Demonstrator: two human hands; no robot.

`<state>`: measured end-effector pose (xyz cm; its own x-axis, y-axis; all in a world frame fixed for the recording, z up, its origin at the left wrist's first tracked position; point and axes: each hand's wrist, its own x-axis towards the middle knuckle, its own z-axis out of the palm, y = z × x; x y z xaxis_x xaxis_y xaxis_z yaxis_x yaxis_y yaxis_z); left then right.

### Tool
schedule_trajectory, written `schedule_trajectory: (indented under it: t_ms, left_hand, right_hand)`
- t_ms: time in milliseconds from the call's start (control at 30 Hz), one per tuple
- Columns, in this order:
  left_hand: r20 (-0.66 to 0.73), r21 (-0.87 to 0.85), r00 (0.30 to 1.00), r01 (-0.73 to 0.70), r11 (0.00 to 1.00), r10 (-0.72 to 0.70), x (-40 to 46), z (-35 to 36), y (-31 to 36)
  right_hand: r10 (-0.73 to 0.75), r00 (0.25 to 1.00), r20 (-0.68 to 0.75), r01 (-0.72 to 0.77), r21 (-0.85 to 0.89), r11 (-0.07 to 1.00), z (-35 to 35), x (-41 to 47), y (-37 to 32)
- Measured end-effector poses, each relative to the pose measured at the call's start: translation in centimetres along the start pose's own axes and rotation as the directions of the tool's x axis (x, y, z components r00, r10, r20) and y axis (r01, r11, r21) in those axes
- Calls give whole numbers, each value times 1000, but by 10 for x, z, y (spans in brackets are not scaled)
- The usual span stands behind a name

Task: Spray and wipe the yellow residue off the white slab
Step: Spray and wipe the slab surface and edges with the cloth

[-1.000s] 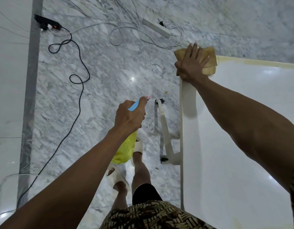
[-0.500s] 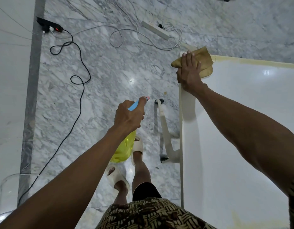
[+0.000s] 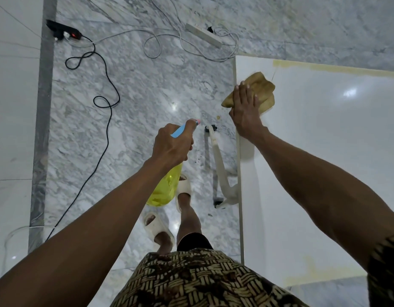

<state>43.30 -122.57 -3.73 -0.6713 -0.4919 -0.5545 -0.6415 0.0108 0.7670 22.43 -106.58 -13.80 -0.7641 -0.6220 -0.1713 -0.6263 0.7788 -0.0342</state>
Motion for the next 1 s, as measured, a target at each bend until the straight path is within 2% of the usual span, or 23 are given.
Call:
schedule_trajectory:
  t_ms: [133,467,733,1000]
  left_hand:
    - [3,-13,1000,-28,1000,28,-19,-4,-6]
    - [52,-24,998,-37,999,38,-84,-5,-39]
    - [113,34,985,-136,990,131,-138,8,-65]
    - [146,27,985,-103,994,98,-177,26,-83]
  right_hand:
    - [55,998,-2,-55,68,996,1,-27,-6]
    - [64,998,-22,-62,62,996,22,-150,-25]
    - [128,992,0,-127,41,991,36,-237,-42]
    - [191,981,33,-192,43,980,47,-303,-58]
